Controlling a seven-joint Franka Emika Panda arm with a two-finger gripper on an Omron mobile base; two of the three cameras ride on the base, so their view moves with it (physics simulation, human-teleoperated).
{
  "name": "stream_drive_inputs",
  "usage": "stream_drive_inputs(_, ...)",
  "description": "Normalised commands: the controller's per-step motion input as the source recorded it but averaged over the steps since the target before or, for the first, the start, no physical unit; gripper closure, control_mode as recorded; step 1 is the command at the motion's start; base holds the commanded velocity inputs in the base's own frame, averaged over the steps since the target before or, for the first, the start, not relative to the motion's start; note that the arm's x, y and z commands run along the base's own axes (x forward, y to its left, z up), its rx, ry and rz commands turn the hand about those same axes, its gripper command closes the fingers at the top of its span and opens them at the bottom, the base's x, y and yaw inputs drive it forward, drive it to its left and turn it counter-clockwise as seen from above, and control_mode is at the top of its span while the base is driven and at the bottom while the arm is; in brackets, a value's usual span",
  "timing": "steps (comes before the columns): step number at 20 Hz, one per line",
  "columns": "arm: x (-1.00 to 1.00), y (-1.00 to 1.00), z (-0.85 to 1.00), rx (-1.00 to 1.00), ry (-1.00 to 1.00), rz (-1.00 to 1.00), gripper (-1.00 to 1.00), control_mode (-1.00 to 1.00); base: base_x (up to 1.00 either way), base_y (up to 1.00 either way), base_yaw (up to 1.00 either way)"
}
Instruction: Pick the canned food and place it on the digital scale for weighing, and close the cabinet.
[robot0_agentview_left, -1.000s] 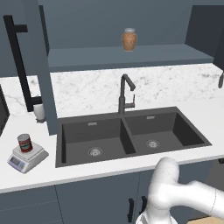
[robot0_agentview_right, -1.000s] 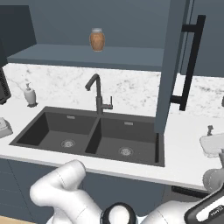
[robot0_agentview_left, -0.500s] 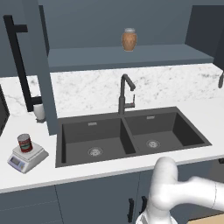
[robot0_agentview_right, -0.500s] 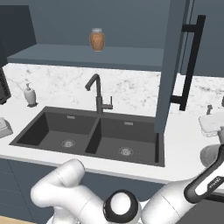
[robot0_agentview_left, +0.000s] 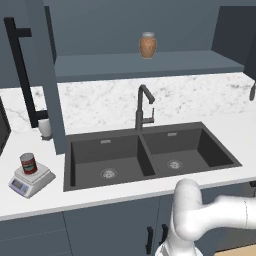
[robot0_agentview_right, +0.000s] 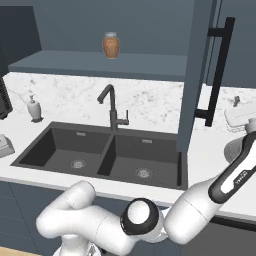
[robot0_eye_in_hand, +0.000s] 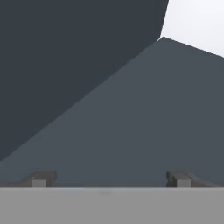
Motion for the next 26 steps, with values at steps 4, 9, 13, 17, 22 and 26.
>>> stream_drive_inputs(4, -0.41, 0.84, 0.69, 0.01, -0.06, 0.06, -1.0, -1.0, 0.0, 0.0, 0.0)
stream_drive_inputs(9, -0.73, 0.83, 0.72, 0.03, -0.18, 0.16, -1.0, -1.0, 0.0, 0.0, 0.0)
stream_drive_inputs(13, -0.62, 1.0, 0.35, 0.0, -0.19, 0.1, -1.0, -1.0, 0.0, 0.0, 0.0)
stream_drive_inputs(17, -0.29, 1.0, 0.06, 0.0, -0.14, 0.05, -1.0, -1.0, 0.0, 0.0, 0.0)
stream_drive_inputs(22, -0.54, 1.0, 0.21, 0.02, -0.22, 0.09, -1.0, -1.0, 0.0, 0.0, 0.0)
stream_drive_inputs(26, 0.34, 1.0, 0.0, -0.11, -0.02, -0.12, -1.0, -1.0, 0.0, 0.0, 0.0)
